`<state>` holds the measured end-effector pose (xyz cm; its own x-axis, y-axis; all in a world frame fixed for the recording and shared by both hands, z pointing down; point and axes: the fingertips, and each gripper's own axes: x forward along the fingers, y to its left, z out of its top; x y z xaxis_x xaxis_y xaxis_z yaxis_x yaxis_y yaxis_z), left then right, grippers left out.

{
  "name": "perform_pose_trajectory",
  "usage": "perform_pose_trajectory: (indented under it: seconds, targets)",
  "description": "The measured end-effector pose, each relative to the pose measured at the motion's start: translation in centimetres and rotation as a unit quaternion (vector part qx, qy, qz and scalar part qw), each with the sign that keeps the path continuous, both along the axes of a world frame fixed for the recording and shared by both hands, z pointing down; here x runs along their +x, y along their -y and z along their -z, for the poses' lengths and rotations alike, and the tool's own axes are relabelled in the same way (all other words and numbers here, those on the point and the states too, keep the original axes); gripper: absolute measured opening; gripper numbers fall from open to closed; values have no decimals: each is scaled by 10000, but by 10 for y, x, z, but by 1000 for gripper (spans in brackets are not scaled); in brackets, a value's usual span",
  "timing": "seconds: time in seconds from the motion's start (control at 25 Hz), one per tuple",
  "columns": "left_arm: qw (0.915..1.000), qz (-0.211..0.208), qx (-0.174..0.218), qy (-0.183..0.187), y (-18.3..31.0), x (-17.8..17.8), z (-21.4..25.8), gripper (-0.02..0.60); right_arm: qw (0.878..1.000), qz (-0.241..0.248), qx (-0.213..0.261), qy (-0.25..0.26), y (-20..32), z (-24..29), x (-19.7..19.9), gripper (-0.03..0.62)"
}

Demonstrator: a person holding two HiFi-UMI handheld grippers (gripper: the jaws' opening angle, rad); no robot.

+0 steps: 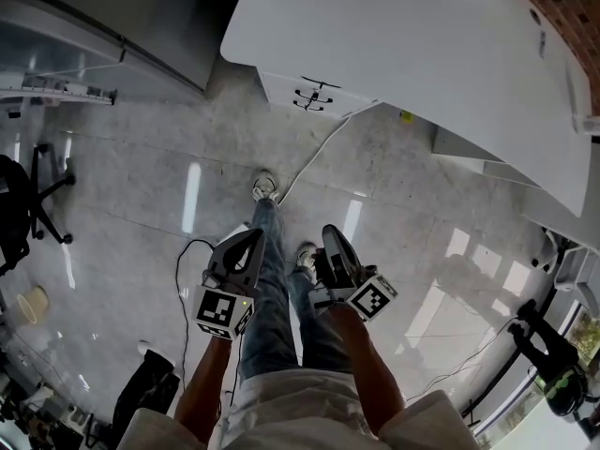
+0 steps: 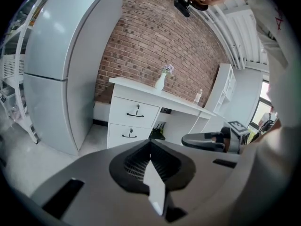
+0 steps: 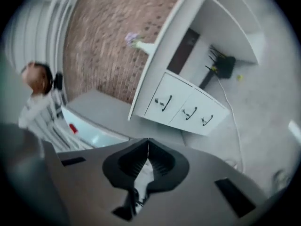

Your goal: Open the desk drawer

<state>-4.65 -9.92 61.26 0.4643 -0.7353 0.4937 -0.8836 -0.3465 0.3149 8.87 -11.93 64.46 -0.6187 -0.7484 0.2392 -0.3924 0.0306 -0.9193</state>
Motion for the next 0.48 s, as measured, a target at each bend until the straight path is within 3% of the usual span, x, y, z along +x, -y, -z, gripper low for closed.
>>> perform_pose_trajectory:
  seconds: [0.08,0.16,0.2,0.36,0.48]
  targets:
    - [10000,13,-23,-18,-3,0,-4,12,9887,-682,-255,1311,2,-8,7,17]
    - [10000,30,-61,-28,-7,-1,-6,12,9712,-1195,-420,2018,2,-19,14,18]
    - [10000,37,-76,-32,-8,-2,-7,12,9680,-1302,-472,2093,1,-24,16,18]
    - [9999,44,-93,-32,-6,-6,-9,12,9765,-1099,-514,1779,-2,-34,9,18]
    - [9999,43,-109,-32,-6,-10,-10,12,9765,-1119,-486,1775,-1,-34,7,27]
